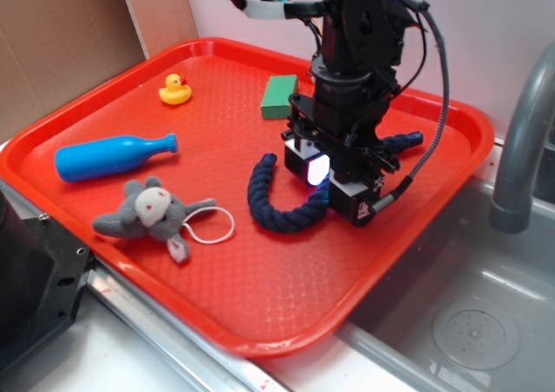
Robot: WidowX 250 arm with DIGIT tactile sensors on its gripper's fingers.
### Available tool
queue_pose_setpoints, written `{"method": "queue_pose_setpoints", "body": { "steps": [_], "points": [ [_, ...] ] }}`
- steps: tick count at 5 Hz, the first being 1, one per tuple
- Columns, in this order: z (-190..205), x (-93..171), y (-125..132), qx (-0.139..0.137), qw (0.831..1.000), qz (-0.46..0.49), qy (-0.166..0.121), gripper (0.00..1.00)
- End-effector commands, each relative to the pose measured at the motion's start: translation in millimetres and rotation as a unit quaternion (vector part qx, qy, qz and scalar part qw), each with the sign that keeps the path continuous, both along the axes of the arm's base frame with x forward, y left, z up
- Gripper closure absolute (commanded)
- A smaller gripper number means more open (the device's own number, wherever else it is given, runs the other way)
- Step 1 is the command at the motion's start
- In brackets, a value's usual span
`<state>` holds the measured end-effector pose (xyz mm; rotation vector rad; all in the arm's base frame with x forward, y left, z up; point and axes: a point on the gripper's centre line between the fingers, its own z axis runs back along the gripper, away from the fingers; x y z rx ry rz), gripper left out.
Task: Grab the blue rope.
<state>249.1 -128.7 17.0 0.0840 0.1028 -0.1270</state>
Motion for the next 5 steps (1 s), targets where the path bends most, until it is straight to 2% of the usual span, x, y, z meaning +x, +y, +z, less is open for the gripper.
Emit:
{"method": "queue_pose_setpoints", "body": {
  "steps": [1, 3, 4, 5],
  "points": [
    [37.3, -8.0, 5.3, -0.027, 1.000, 0.005, 0.016, 1.00],
    [137.3, -24.1, 9.3, -0.020, 0.996, 0.089, -0.001, 1.00],
    [185.9, -49.4, 10.6, -0.011, 0.990, 0.136, -0.045, 1.00],
    [234.0, -65.0, 10.5, 0.003, 0.987, 0.143, -0.075, 1.00]
  ]
}}
